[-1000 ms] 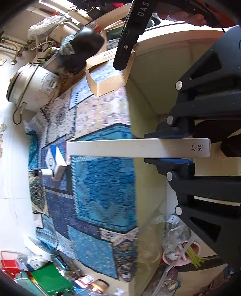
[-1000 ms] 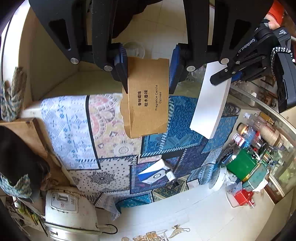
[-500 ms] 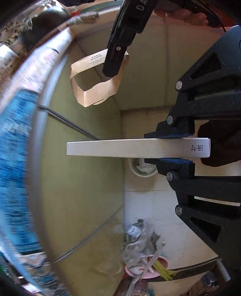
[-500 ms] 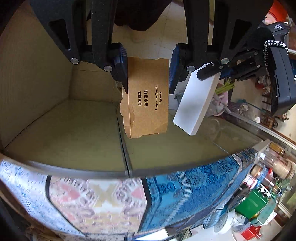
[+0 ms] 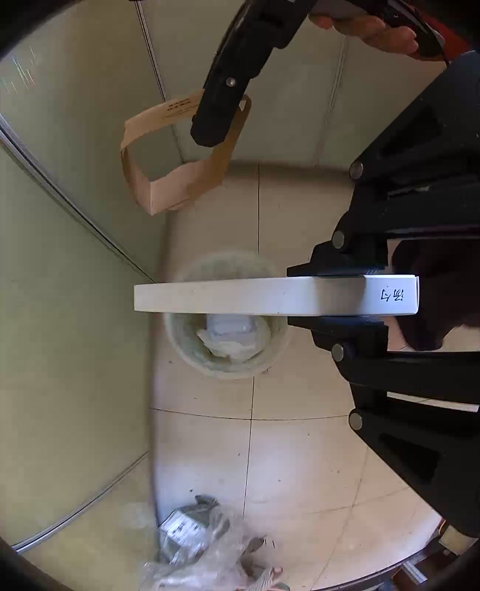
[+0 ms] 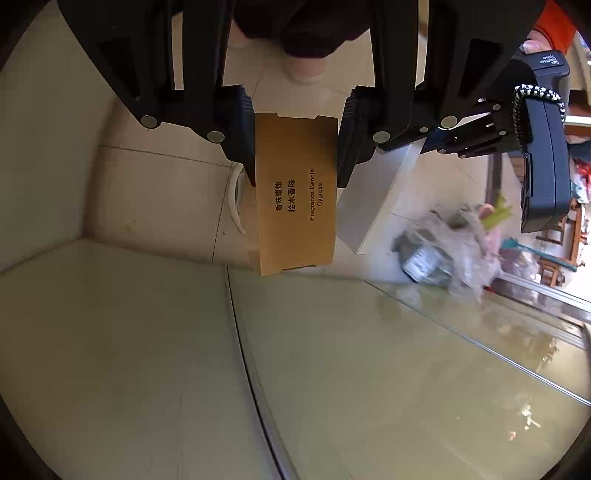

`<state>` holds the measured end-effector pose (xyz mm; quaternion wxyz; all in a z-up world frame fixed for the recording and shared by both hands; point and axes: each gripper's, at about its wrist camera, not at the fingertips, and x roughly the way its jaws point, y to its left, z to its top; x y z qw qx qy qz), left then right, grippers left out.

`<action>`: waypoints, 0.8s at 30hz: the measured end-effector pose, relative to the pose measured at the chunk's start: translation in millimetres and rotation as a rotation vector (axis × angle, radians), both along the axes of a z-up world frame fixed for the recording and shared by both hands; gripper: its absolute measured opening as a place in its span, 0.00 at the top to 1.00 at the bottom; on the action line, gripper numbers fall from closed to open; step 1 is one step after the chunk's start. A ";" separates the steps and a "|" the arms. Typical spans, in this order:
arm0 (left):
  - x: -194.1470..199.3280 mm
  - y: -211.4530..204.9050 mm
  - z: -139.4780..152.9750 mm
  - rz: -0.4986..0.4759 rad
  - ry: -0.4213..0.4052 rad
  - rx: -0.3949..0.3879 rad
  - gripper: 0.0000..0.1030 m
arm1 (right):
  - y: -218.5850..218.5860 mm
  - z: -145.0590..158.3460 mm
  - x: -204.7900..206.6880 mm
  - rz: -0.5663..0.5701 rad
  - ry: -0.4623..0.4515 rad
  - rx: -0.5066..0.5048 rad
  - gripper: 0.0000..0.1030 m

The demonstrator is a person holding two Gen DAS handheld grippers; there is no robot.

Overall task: Collect trash
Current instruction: 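Carry the white box and paper sleeve down over the floor bin, then open the left gripper over the bin while the right releases the paper sleeve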

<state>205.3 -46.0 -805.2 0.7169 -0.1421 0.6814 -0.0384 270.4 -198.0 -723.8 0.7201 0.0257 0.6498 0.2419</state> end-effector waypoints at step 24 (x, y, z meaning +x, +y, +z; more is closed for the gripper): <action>4.9 21.3 -117.9 0.040 -0.066 0.033 0.68 | 48.3 -146.5 13.3 0.166 0.131 -0.015 0.65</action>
